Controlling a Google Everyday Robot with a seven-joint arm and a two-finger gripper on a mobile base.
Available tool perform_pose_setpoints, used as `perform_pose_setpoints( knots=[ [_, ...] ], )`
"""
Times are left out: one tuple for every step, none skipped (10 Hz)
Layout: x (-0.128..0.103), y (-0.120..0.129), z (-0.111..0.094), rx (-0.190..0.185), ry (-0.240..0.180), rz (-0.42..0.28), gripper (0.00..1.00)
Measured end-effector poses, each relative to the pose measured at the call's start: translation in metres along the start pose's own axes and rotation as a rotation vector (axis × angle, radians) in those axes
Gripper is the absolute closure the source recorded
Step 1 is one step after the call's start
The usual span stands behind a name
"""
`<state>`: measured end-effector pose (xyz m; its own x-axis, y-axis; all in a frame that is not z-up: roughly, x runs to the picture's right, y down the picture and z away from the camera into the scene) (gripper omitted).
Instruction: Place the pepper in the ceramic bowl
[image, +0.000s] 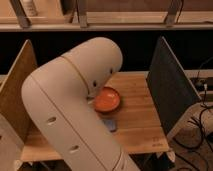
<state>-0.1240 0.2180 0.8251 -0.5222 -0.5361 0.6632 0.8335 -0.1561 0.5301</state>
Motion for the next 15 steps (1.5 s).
perform_pose_setpoints(
  knots=[
    [0.003, 0.006, -0.003, -0.016, 0.009, 0.016, 0.20],
    [0.005, 0.012, -0.005, -0.037, 0.021, 0.031, 0.20],
    [0.009, 0.014, -0.008, -0.055, 0.039, 0.039, 0.20],
    [0.011, 0.013, -0.008, -0.061, 0.050, 0.038, 0.20],
    [0.011, 0.010, -0.008, -0.067, 0.058, 0.032, 0.20],
    [0.010, 0.004, -0.007, -0.073, 0.062, 0.018, 0.20],
    [0.010, -0.002, -0.006, -0.081, 0.064, 0.004, 0.20],
    [0.009, -0.008, -0.005, -0.091, 0.063, -0.011, 0.20],
    [0.007, -0.012, -0.004, -0.099, 0.059, -0.020, 0.20],
    [0.005, -0.014, -0.002, -0.103, 0.054, -0.023, 0.20],
    [0.002, -0.016, 0.000, -0.107, 0.045, -0.025, 0.20],
    [0.000, -0.015, 0.002, -0.112, 0.038, -0.022, 0.20],
    [-0.001, -0.014, 0.004, -0.117, 0.035, -0.016, 0.20],
    [0.000, -0.014, 0.004, -0.119, 0.034, -0.013, 0.20],
    [0.001, -0.013, 0.004, -0.122, 0.033, -0.009, 0.20]
  ],
)
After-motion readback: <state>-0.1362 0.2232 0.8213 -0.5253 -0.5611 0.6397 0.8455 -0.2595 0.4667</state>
